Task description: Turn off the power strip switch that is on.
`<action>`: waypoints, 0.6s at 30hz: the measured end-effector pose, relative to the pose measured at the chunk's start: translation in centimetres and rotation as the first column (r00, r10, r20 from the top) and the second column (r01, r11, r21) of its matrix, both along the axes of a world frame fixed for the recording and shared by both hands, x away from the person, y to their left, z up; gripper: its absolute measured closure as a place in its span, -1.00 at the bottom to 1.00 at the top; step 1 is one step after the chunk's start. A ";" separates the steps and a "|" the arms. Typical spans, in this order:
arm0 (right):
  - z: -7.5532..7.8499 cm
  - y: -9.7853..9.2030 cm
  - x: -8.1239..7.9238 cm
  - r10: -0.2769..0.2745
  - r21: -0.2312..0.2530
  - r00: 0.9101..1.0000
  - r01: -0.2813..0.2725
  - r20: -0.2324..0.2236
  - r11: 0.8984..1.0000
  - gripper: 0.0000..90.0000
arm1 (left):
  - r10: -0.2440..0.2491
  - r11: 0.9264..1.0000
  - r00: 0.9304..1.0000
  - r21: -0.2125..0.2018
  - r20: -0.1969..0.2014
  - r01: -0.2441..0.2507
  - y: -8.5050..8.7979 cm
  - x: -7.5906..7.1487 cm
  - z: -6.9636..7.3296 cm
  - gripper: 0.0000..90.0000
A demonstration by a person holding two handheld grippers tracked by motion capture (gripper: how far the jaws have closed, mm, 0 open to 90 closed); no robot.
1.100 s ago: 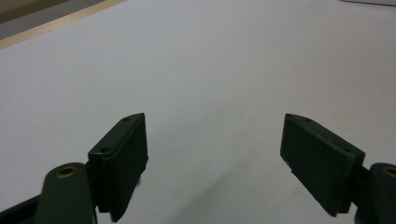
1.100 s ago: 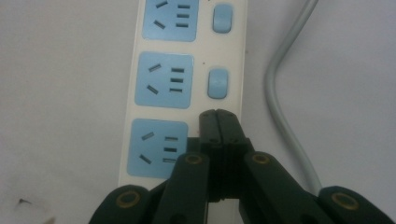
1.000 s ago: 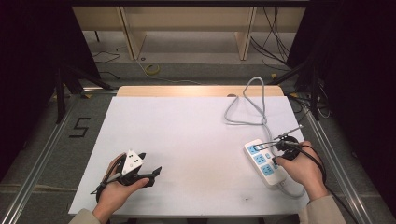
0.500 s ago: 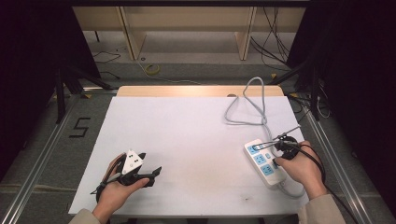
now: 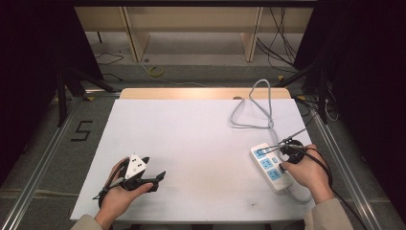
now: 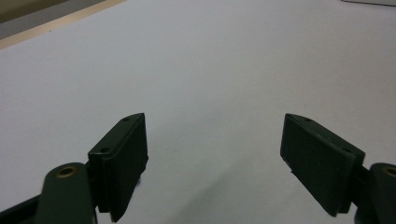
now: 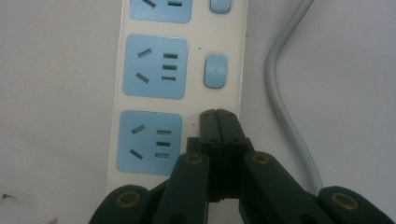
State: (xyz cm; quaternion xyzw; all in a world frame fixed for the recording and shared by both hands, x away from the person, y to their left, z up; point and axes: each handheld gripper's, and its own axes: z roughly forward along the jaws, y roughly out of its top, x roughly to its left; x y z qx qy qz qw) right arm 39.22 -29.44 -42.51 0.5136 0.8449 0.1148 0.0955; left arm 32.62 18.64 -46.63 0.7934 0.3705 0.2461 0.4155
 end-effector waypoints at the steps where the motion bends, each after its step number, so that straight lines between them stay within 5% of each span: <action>1: 0.0 0.0 0.0 0.000 -0.001 1.000 0.000 0.000 1.000 1.00 | 0.000 1.000 1.000 0.000 0.000 0.000 0.0 0.0 0.0 -0.49; 18: -0.1 0.5 0.2 -0.010 -0.028 1.000 0.010 -0.015 1.000 1.00 | 0.000 1.000 1.000 0.001 0.002 0.000 0.0 0.0 0.0 -0.49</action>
